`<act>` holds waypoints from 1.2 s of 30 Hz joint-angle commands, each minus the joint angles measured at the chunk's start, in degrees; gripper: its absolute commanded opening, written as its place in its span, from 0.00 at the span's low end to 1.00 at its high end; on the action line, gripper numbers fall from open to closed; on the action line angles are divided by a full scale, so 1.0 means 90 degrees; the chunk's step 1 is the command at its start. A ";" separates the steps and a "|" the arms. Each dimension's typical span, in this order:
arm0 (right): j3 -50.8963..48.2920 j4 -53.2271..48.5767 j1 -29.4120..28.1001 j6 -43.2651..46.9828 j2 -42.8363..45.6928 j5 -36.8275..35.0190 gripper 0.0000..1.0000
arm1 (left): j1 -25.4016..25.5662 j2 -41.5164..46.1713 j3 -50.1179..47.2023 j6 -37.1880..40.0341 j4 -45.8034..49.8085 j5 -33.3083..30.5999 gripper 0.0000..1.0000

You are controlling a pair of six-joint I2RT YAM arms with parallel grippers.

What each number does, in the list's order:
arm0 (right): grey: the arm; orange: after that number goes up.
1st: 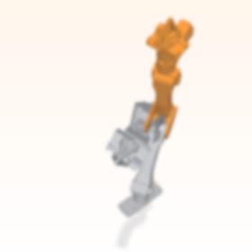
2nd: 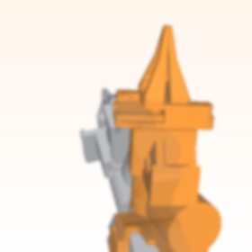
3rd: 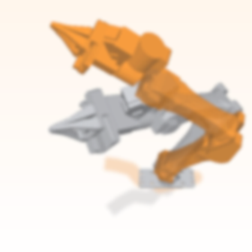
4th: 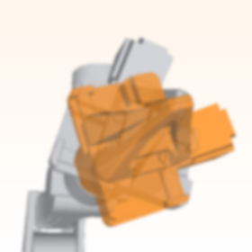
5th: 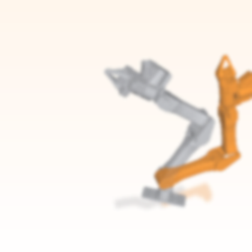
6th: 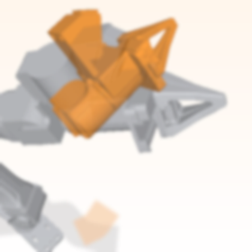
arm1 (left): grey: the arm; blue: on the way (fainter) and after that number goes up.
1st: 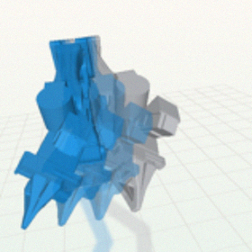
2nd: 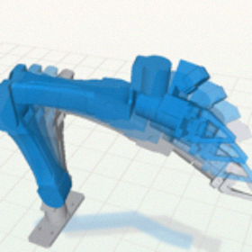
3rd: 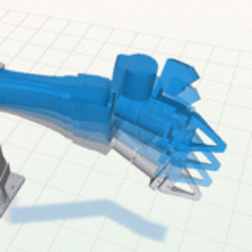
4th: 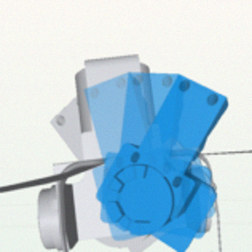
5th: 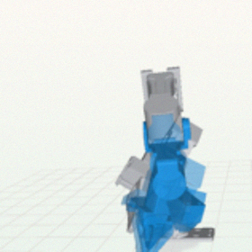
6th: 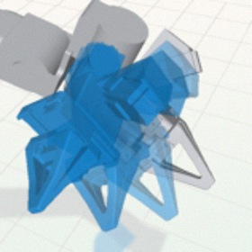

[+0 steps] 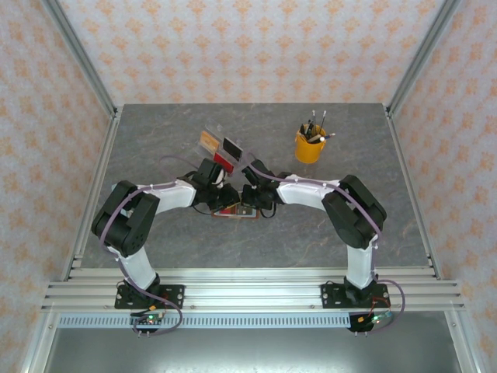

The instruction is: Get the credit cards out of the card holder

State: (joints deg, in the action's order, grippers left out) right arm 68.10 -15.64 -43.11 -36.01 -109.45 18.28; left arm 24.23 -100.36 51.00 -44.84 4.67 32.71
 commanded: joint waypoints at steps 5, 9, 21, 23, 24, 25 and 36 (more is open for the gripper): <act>-0.0385 -0.0080 0.0277 -0.0147 -0.0123 -0.0003 0.11 | -0.0206 -0.0062 -0.0222 0.0125 0.0186 -0.0267 0.28; -0.0470 0.0087 0.0326 -0.0151 -0.0105 0.0183 0.11 | -0.0221 -0.0059 -0.0217 0.0196 0.0160 -0.0167 0.29; -0.0719 0.0663 0.0501 -0.0061 0.0517 0.0520 0.12 | -0.0221 -0.0099 -0.0179 0.0241 0.0226 -0.0175 0.26; -0.0605 0.0398 0.0513 0.0087 0.0605 0.0250 0.12 | -0.0219 -0.0107 -0.0188 0.0236 0.0228 -0.0206 0.25; -0.0550 0.0305 0.0513 0.0141 0.0584 0.0181 0.13 | -0.0226 -0.0116 -0.0189 0.0229 0.0237 -0.0215 0.25; -0.0484 0.0188 0.0523 0.0211 0.0530 0.0130 0.13 | -0.0221 -0.0124 -0.0189 0.0226 0.0226 -0.0213 0.24; -0.0293 0.0007 0.0523 0.0305 0.0105 0.0317 0.13 | -0.0221 -0.0226 -0.0208 0.0139 0.0146 -0.0214 0.20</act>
State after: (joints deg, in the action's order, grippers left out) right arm 63.99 -13.52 -38.57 -34.41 -106.91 21.67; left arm 22.81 -100.64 50.39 -43.66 3.60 33.43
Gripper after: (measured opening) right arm 0.135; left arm 0.202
